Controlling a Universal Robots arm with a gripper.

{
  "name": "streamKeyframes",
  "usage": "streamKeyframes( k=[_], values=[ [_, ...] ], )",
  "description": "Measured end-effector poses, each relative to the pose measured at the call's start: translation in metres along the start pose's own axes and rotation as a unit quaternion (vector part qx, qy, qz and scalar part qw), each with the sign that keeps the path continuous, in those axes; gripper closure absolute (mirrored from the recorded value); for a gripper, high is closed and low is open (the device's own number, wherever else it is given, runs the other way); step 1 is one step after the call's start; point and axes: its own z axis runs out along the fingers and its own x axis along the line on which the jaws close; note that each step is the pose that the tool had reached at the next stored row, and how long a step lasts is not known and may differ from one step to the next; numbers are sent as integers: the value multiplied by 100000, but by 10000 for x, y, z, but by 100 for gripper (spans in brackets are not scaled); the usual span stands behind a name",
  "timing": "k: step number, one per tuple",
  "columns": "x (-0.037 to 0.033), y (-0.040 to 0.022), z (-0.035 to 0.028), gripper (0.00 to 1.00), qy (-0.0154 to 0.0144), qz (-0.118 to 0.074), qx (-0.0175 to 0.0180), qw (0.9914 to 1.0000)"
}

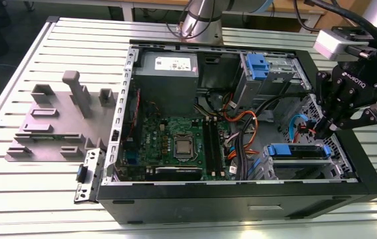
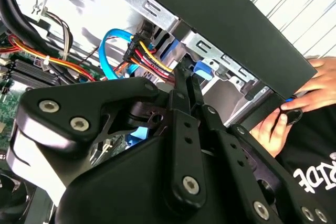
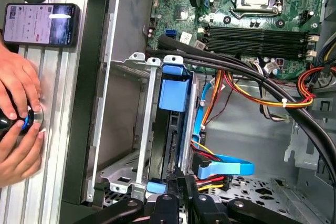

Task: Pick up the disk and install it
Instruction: 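Insert the first disk wire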

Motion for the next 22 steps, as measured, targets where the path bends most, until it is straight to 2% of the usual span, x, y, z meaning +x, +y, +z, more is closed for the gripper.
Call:
streamKeyframes(
  k=[2,4,15,16,17,20,22],
  values=[
    [-1,0,0,84,3,3,24,100000],
    [-1,5,0,84,96,160,878,99996],
    [-2,8,0,84,114,196,1028,99994],
    [-3,13,-1,84,140,245,1244,99992],
    [-4,24,-1,84,190,328,1664,99985],
    [-9,73,-1,84,376,696,3404,99939],
    [-12,106,0,84,435,808,3932,99918]
  ],
)
